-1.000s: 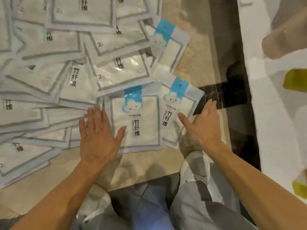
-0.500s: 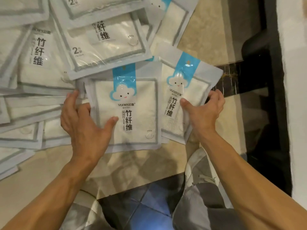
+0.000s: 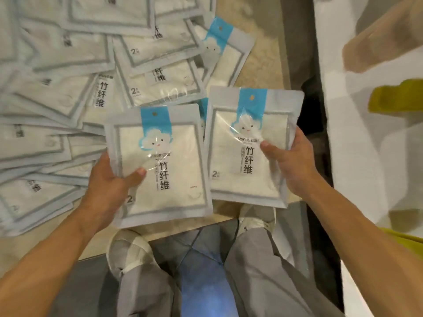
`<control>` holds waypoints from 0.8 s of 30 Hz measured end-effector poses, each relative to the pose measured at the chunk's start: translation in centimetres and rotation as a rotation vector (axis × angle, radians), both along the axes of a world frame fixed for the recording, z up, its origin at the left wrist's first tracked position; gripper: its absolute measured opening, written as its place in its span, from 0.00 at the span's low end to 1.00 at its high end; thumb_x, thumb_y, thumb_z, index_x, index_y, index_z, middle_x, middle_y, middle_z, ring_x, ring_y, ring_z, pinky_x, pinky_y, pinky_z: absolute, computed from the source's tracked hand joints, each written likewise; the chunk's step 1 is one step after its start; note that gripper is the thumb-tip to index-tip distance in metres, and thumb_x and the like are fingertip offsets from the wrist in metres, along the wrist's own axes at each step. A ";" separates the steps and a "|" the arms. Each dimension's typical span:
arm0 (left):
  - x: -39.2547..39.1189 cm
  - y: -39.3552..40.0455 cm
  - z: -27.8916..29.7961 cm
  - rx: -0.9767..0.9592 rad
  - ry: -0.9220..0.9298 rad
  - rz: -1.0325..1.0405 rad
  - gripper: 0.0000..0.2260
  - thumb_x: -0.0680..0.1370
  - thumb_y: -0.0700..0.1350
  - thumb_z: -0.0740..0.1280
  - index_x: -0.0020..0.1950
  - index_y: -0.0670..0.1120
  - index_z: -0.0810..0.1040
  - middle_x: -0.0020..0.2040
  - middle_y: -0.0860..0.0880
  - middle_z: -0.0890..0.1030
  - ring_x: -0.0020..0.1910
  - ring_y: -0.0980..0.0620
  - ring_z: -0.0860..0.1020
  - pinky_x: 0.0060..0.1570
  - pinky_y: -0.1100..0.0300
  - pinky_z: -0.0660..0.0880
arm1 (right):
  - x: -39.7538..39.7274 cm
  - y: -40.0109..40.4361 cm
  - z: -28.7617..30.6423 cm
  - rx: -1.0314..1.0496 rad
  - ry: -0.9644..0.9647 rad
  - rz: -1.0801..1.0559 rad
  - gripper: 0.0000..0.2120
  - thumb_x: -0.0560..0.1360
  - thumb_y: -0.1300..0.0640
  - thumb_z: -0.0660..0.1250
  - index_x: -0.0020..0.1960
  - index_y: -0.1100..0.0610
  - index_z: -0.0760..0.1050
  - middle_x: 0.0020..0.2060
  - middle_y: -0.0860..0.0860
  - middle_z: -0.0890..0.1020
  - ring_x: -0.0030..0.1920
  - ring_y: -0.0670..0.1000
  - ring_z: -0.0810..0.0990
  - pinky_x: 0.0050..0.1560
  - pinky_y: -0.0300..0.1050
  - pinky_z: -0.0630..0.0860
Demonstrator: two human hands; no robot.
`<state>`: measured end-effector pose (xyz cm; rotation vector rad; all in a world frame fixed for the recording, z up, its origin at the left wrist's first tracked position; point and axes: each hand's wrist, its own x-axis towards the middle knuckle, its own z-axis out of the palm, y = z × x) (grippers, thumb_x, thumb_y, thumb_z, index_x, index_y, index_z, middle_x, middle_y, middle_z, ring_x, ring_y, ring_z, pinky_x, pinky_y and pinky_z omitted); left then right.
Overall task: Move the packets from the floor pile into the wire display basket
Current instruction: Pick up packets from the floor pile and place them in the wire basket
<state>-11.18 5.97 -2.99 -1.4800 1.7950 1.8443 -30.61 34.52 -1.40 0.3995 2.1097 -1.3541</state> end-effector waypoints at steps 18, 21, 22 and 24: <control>0.8 -14.2 41.9 -0.044 0.306 0.213 0.32 0.60 0.48 0.83 0.61 0.42 0.80 0.52 0.42 0.87 0.51 0.39 0.86 0.50 0.40 0.83 | -6.4 -13.6 45.1 -0.210 -0.113 0.272 0.19 0.73 0.71 0.72 0.61 0.57 0.78 0.51 0.58 0.88 0.50 0.62 0.88 0.55 0.63 0.82; 3.1 -16.1 50.1 -0.054 0.374 0.227 0.23 0.66 0.37 0.77 0.60 0.44 0.80 0.52 0.42 0.87 0.51 0.38 0.86 0.43 0.44 0.84 | -5.3 -16.3 53.5 -0.239 -0.093 0.322 0.18 0.74 0.71 0.72 0.60 0.56 0.79 0.50 0.59 0.88 0.49 0.62 0.88 0.54 0.62 0.83; 4.2 -16.7 52.6 -0.063 0.398 0.233 0.25 0.64 0.38 0.81 0.59 0.46 0.81 0.52 0.41 0.87 0.51 0.38 0.86 0.41 0.46 0.85 | -4.8 -17.1 56.2 -0.253 -0.082 0.339 0.19 0.74 0.71 0.72 0.61 0.57 0.78 0.50 0.59 0.88 0.49 0.62 0.88 0.54 0.63 0.83; 6.3 -17.7 58.1 -0.087 0.434 0.241 0.33 0.56 0.47 0.85 0.59 0.48 0.81 0.55 0.40 0.86 0.52 0.37 0.85 0.45 0.42 0.84 | -3.6 -18.8 61.5 -0.283 -0.070 0.374 0.21 0.73 0.69 0.73 0.63 0.56 0.77 0.51 0.58 0.88 0.50 0.63 0.87 0.56 0.66 0.82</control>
